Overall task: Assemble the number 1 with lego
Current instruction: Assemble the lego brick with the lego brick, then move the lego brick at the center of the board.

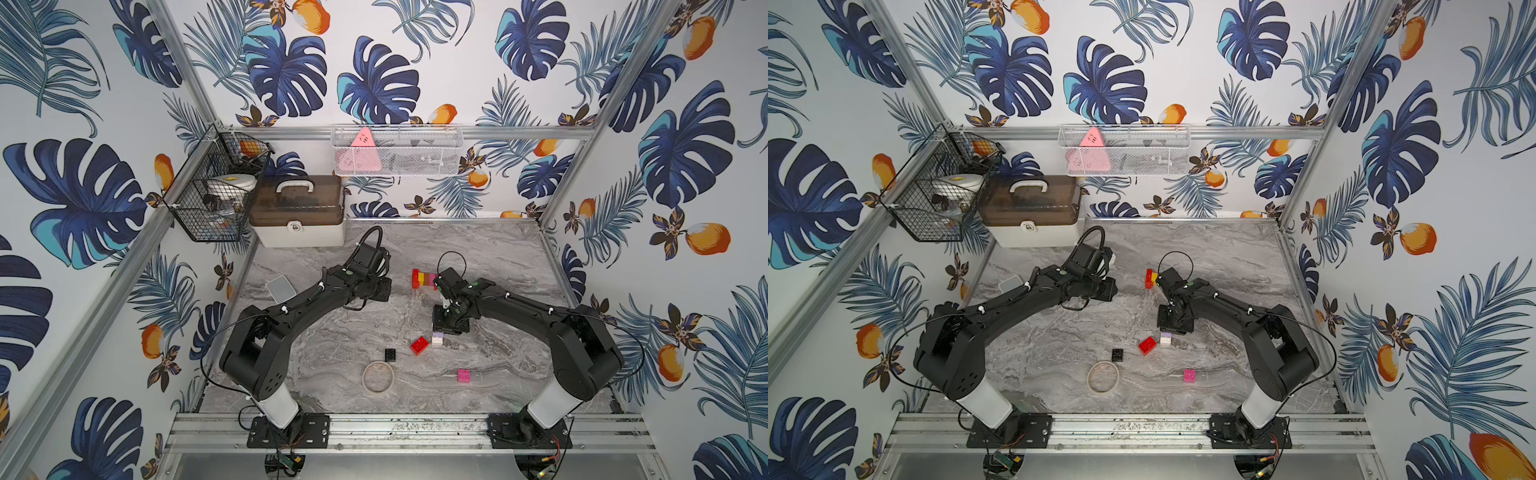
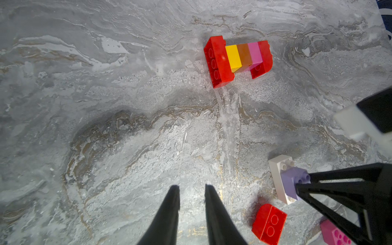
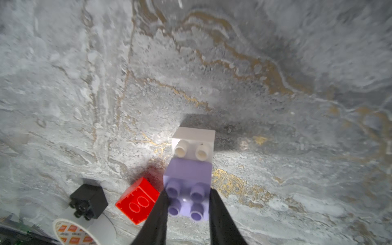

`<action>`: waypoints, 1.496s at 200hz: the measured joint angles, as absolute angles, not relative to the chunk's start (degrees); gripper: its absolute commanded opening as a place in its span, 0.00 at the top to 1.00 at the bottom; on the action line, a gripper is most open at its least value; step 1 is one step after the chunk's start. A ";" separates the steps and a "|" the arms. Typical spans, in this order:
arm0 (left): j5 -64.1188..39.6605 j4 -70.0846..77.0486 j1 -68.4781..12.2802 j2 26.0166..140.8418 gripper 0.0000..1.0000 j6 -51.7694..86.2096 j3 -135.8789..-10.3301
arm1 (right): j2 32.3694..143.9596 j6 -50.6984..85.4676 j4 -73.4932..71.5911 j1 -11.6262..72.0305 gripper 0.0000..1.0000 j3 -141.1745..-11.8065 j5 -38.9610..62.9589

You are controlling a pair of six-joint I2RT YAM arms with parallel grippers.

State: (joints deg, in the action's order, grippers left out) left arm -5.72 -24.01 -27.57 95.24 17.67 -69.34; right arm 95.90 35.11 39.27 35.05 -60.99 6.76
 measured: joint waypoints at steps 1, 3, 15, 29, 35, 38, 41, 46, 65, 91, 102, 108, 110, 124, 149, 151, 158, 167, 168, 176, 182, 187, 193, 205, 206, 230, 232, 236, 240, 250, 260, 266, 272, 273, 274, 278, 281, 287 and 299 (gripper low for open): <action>-5.69 -24.01 -27.59 95.24 0.72 17.67 -69.34 | 95.88 35.11 39.27 35.07 0.95 -60.97 6.74; -5.69 -24.01 -27.59 95.24 0.72 17.67 -69.34 | 95.83 35.11 39.22 35.09 0.96 -60.93 6.68; -5.52 -23.99 -27.62 95.24 0.72 17.67 -69.34 | 95.59 35.11 39.09 35.14 0.97 -60.55 6.79; -5.41 -23.99 -27.62 95.22 0.72 17.67 -69.34 | 95.46 35.16 38.87 35.14 0.98 -60.20 6.79; -5.26 -23.99 -27.62 95.22 0.72 17.67 -69.34 | 95.42 35.16 38.72 35.14 0.98 -60.05 6.79; -5.26 -23.99 -27.62 95.22 0.72 17.67 -69.34 | 95.39 35.18 38.59 35.14 0.98 -59.94 6.79; -5.26 -23.99 -27.62 95.22 0.72 17.67 -69.34 | 95.39 35.20 38.46 35.14 0.98 -59.86 6.79; -5.08 -23.99 -27.62 95.22 0.72 17.67 -69.34 | 95.39 35.22 38.30 35.14 0.98 -59.66 6.79; -4.84 -23.99 -27.62 95.22 0.72 17.67 -69.34 | 95.46 35.42 37.43 35.11 0.98 -58.98 7.03; -4.64 -23.99 -27.62 95.31 0.72 17.65 -69.34 | 96.07 35.38 38.30 35.07 0.90 -60.03 7.22; -4.64 -23.99 -27.62 95.35 0.71 17.65 -69.34 | 96.51 35.35 39.18 35.09 0.89 -61.10 7.20; -4.64 -23.99 -27.62 95.35 0.71 17.65 -69.32 | 96.64 35.31 39.83 35.09 0.88 -61.89 7.18; -4.64 -23.99 -27.62 95.35 0.71 17.65 -69.32 | 96.75 35.29 40.10 35.09 0.88 -62.17 7.16; -4.62 -23.99 -27.64 95.37 0.71 17.65 -69.32 | 98.04 34.85 42.15 35.03 0.88 -64.23 6.90; -4.47 -23.99 -27.64 95.37 0.71 17.65 -69.30 | 101.49 33.17 44.21 34.37 0.88 -68.97 6.61; -4.47 -23.99 -27.64 95.35 0.71 17.65 -69.30 | 101.78 32.97 44.27 34.30 0.88 -69.30 6.59; -4.43 -23.99 -27.64 95.35 0.71 17.65 -69.28 | 102.72 31.99 44.60 34.02 0.88 -70.46 6.52; -4.34 -23.97 -27.64 95.29 0.71 17.65 -69.21 | 103.88 30.87 45.01 33.89 0.88 -71.92 6.57; -4.27 -23.97 -27.64 95.26 0.71 17.65 -69.19 | 104.07 30.61 45.10 33.87 0.88 -72.18 6.57; -4.23 -23.99 -27.64 95.13 0.71 17.63 -69.10 | 105.16 29.26 45.47 33.78 0.88 -73.58 6.57; -4.23 -23.97 -27.64 95.04 0.71 17.63 -69.06 | 106.19 27.81 45.82 33.74 0.88 -74.85 6.70; -4.23 -23.97 -27.64 95.00 0.71 17.63 -69.06 | 106.98 26.68 46.02 33.74 0.88 -75.83 6.83; -4.21 -23.94 -27.64 94.96 0.71 17.63 -69.06 | 107.90 25.21 46.35 33.74 0.88 -77.06 6.90; -4.21 -23.97 -27.64 94.91 0.71 17.63 -69.06 | 110.00 21.54 46.87 33.63 0.87 -79.81 7.29; -4.21 -23.97 -27.64 94.91 0.71 17.63 -69.06 | 110.10 21.32 46.92 33.63 0.87 -79.96 7.33; -4.21 -23.94 -27.66 94.91 0.71 17.63 -69.04 | 113.95 13.80 48.69 33.58 0.84 -85.52 8.03; -4.19 -23.94 -27.66 94.91 0.71 17.63 -69.04 | 114.21 13.23 48.90 33.58 0.84 -85.95 8.03; -4.19 -23.94 -27.66 94.89 0.70 17.63 -69.01 | 114.59 12.29 49.12 33.61 0.83 -86.56 8.03; -4.16 -23.94 -27.66 94.87 0.70 17.63 -69.01 | 114.93 11.22 49.32 33.61 0.81 -87.22 8.03; -4.01 -23.97 -27.66 94.78 0.69 17.58 -68.97 | 115.33 9.13 49.41 33.61 0.74 -88.38 7.84; -3.92 -23.97 -27.66 94.70 0.68 17.43 -68.97 | 114.91 7.57 49.74 33.61 0.64 -89.08 8.01; -3.81 -23.97 -27.66 94.59 0.66 17.41 -68.97 | 114.15 7.01 49.80 33.63 0.59 -89.21 8.14; -3.81 -23.97 -27.66 94.52 0.64 17.41 -68.97 | 112.95 6.61 49.91 33.63 0.54 -89.23 8.32; -3.79 -23.97 -27.66 94.50 0.64 17.41 -68.97 | 112.64 6.61 49.93 33.63 0.53 -89.23 8.34; -3.79 -23.97 -27.66 94.48 0.63 17.41 -68.97 | 112.51 6.59 49.93 33.63 0.53 -89.23 8.34; -3.77 -23.97 -27.66 94.41 0.61 17.41 -68.97 | 111.48 6.39 50.06 33.65 0.50 -89.23 8.45; -3.75 -23.97 -27.66 94.37 0.60 17.41 -68.97 | 110.48 6.37 50.13 33.67 0.48 -89.19 8.49; -3.68 -23.97 -27.66 94.28 0.57 17.41 -68.97 | 108.68 6.42 50.13 33.69 0.45 -88.92 8.47; -3.53 -24.03 -27.66 94.21 0.54 17.43 -69.06 | 104.33 6.68 50.15 33.74 0.40 -87.42 8.43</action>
State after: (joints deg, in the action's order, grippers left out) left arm -3.53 -24.03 -27.66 94.21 17.43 -69.06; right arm 104.33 6.68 50.15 33.74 -87.42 8.43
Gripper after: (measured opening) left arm 0.442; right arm 0.564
